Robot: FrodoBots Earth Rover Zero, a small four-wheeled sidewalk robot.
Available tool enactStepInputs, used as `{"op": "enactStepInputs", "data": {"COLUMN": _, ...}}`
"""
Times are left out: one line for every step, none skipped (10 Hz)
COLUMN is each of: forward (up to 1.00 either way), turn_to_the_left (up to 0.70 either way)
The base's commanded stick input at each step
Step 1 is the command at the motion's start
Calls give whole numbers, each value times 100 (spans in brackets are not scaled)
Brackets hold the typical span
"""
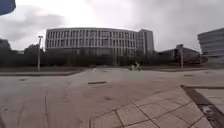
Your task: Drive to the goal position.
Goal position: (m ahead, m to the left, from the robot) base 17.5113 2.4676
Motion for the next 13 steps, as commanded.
{"op": "enactStepInputs", "data": {"forward": 70, "turn_to_the_left": 0}}
{"op": "enactStepInputs", "data": {"forward": 70, "turn_to_the_left": 0}}
{"op": "enactStepInputs", "data": {"forward": 70, "turn_to_the_left": 0}}
{"op": "enactStepInputs", "data": {"forward": 70, "turn_to_the_left": 0}}
{"op": "enactStepInputs", "data": {"forward": 70, "turn_to_the_left": 0}}
{"op": "enactStepInputs", "data": {"forward": 70, "turn_to_the_left": 0}}
{"op": "enactStepInputs", "data": {"forward": 70, "turn_to_the_left": 0}}
{"op": "enactStepInputs", "data": {"forward": 70, "turn_to_the_left": 0}}
{"op": "enactStepInputs", "data": {"forward": 70, "turn_to_the_left": 0}}
{"op": "enactStepInputs", "data": {"forward": 70, "turn_to_the_left": 0}}
{"op": "enactStepInputs", "data": {"forward": 70, "turn_to_the_left": 0}}
{"op": "enactStepInputs", "data": {"forward": 70, "turn_to_the_left": 0}}
{"op": "enactStepInputs", "data": {"forward": 70, "turn_to_the_left": 2}}
